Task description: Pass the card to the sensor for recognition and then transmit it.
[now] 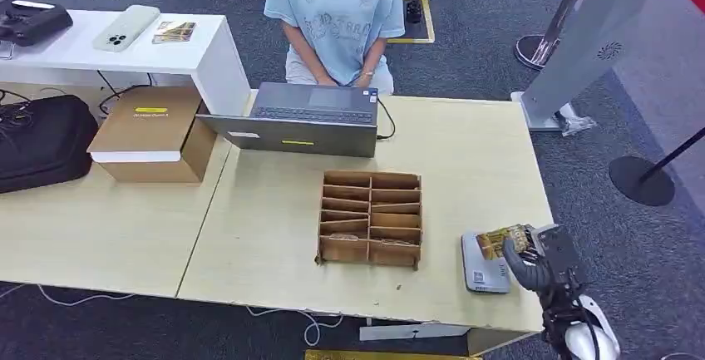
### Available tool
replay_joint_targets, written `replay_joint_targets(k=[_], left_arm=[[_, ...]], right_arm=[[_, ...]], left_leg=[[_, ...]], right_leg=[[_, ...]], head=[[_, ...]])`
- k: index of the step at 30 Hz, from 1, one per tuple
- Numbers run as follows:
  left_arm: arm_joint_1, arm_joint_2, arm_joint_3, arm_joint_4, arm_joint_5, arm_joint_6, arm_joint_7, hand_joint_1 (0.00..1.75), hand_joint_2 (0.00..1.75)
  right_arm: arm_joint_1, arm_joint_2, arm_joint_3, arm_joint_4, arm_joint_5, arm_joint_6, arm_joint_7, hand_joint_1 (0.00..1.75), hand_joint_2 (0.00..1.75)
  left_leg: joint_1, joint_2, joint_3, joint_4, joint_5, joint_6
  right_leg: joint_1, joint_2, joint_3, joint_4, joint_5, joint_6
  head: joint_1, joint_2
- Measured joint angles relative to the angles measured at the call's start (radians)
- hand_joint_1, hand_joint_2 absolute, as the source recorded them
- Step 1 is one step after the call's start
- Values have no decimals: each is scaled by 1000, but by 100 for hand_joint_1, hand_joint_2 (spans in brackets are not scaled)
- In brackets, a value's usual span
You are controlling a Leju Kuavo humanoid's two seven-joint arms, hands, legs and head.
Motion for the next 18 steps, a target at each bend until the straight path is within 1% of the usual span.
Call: replay_joint_targets(k=[7,13,18], left_arm=[[0,0,0,0,-5,0,6,0,0],[0,-1,-1,0,-8,0,15,0,0],[0,-1,-1,0,-8,-2,15,0,0]], right_arm=[[24,19,-3,-14,9,5,6,175,175],[43,38,-9,-26,85,16,42,175,175],[51,48,-9,-26,110,15,45,175,175]], left_leg=[[0,0,0,0,0,0],[0,0,0,0,0,0],[0,0,0,0,0,0]], right_leg=[[0,0,0,0,0,0],[0,0,0,0,0,0],[0,0,0,0,0,0]], head=[[0,0],[1,0],[1,0]])
